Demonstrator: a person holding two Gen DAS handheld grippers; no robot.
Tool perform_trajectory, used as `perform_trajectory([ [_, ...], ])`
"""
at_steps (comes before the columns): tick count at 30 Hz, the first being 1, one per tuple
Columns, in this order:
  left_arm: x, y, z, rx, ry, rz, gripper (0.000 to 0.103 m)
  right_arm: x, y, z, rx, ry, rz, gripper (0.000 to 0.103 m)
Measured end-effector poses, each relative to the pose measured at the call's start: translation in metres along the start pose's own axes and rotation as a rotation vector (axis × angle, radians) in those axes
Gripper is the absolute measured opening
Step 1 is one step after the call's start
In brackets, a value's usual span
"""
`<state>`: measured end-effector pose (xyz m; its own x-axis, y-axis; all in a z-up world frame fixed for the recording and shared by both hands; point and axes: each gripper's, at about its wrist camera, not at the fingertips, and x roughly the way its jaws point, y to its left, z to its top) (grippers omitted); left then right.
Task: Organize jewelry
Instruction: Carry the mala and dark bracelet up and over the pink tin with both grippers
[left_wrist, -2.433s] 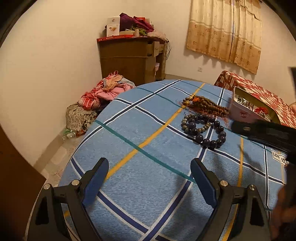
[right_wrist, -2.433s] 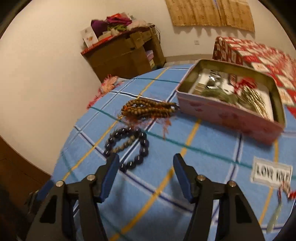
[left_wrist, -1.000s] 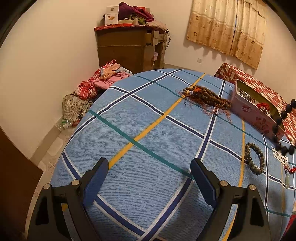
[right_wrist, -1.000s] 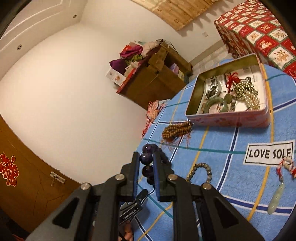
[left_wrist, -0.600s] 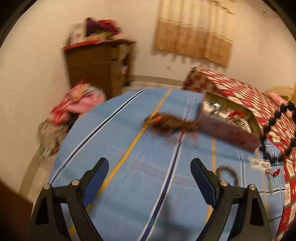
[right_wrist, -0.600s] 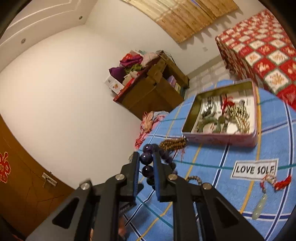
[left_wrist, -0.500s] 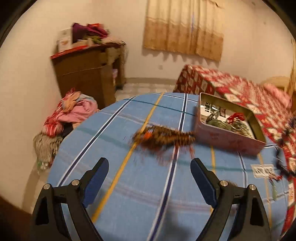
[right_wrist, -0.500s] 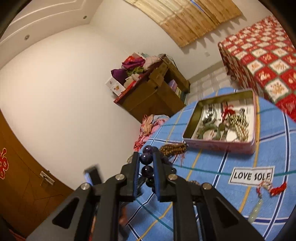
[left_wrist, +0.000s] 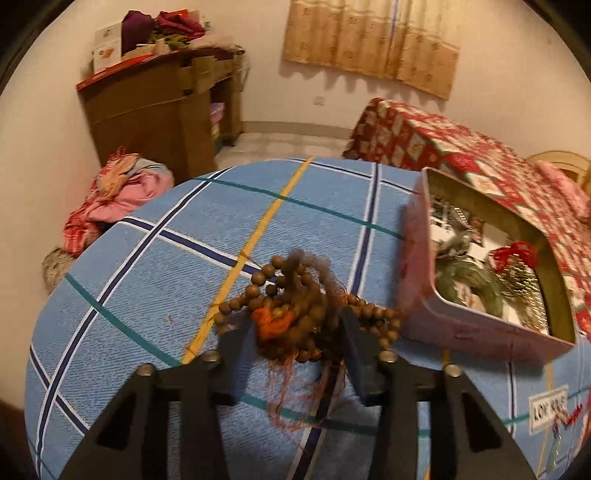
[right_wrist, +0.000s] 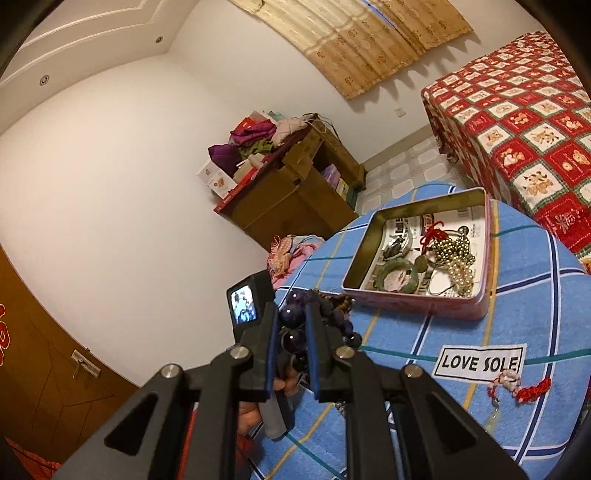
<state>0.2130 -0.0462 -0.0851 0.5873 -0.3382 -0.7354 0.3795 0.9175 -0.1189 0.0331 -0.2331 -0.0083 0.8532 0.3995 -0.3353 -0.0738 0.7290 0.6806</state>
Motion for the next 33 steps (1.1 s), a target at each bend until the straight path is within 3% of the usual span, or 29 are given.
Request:
perform_trajectory([
  [2, -0.014, 0.005, -0.004, -0.004, -0.016, -0.036, 0.021, 0.001, -0.002, -0.001, 0.010, 0.001, 0.002, 0.017],
  [11, -0.123, 0.007, -0.033, -0.002, -0.240, -0.205, 0.021, -0.013, 0.004, -0.004, 0.023, -0.019, 0.027, 0.017],
  [17, -0.162, -0.004, -0.044, -0.006, -0.297, -0.283, 0.021, -0.031, 0.017, -0.007, 0.000, -0.047, 0.023, 0.017],
  [26, -0.170, -0.024, -0.066, 0.018, -0.269, -0.320, 0.021, -0.050, 0.021, -0.018, -0.012, -0.052, 0.008, 0.017],
  [33, -0.162, -0.040, -0.068, 0.045, -0.198, -0.238, 0.021, -0.057, 0.011, -0.023, 0.011, -0.049, -0.006, 0.017],
])
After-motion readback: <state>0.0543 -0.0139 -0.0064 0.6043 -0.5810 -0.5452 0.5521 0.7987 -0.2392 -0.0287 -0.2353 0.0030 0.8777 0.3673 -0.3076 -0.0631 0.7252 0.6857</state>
